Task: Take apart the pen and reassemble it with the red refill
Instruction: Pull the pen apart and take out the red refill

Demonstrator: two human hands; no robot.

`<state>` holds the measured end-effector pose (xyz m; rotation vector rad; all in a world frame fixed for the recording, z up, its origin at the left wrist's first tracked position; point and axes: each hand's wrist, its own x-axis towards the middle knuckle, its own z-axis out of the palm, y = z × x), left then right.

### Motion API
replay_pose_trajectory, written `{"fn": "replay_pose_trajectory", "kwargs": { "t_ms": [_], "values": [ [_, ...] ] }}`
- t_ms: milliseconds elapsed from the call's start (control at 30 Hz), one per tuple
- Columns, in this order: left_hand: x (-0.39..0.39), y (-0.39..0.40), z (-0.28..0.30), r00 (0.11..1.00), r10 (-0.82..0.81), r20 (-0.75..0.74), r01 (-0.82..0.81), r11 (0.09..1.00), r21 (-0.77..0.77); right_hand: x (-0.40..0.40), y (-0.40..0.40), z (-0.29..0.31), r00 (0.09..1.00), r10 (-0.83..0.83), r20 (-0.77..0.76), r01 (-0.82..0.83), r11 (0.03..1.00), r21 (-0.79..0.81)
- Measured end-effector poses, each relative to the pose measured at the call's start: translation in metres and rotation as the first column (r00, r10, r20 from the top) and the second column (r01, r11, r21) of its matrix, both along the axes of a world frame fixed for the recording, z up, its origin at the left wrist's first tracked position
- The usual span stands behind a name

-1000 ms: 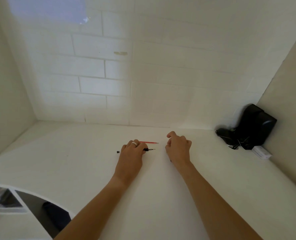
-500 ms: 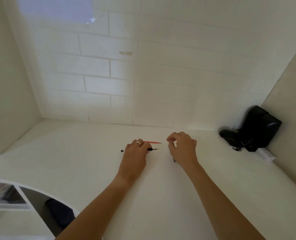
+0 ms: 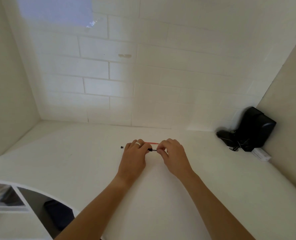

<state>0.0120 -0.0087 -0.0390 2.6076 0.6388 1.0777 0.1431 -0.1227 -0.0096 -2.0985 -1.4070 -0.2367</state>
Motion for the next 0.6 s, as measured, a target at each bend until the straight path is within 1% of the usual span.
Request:
{"fn": "replay_pose_trajectory", "kwargs": {
  "t_ms": [167,233,300,400,500,600],
  "values": [
    [-0.001,0.004,-0.004,0.979,0.205,-0.005,-0.205,0.977,-0.061,0.029,-0.010,0.004,0.993,-0.115,0.020,0.116,0.993,-0.019],
    [-0.003,0.004,-0.004,0.960,0.281,-0.021,-0.282,0.954,-0.102,0.044,-0.013,0.006,0.980,-0.197,0.015,0.197,0.980,-0.021],
    [-0.004,0.003,-0.005,0.944,0.324,-0.056,-0.329,0.937,-0.120,0.056,-0.013,0.007,0.957,-0.290,-0.001,0.290,0.957,-0.023],
    [-0.002,0.004,-0.008,0.955,0.279,-0.098,-0.289,0.951,-0.113,0.063,-0.002,0.008,0.936,-0.351,-0.033,0.351,0.936,-0.021],
    [0.003,0.007,-0.011,0.973,0.197,-0.119,-0.207,0.975,-0.077,0.057,0.020,0.010,0.938,-0.344,-0.046,0.343,0.939,-0.033],
    [0.004,0.009,-0.013,0.976,0.189,-0.112,-0.198,0.977,-0.080,0.050,0.043,0.008,0.937,-0.347,-0.037,0.344,0.937,-0.053]
  ]
}}
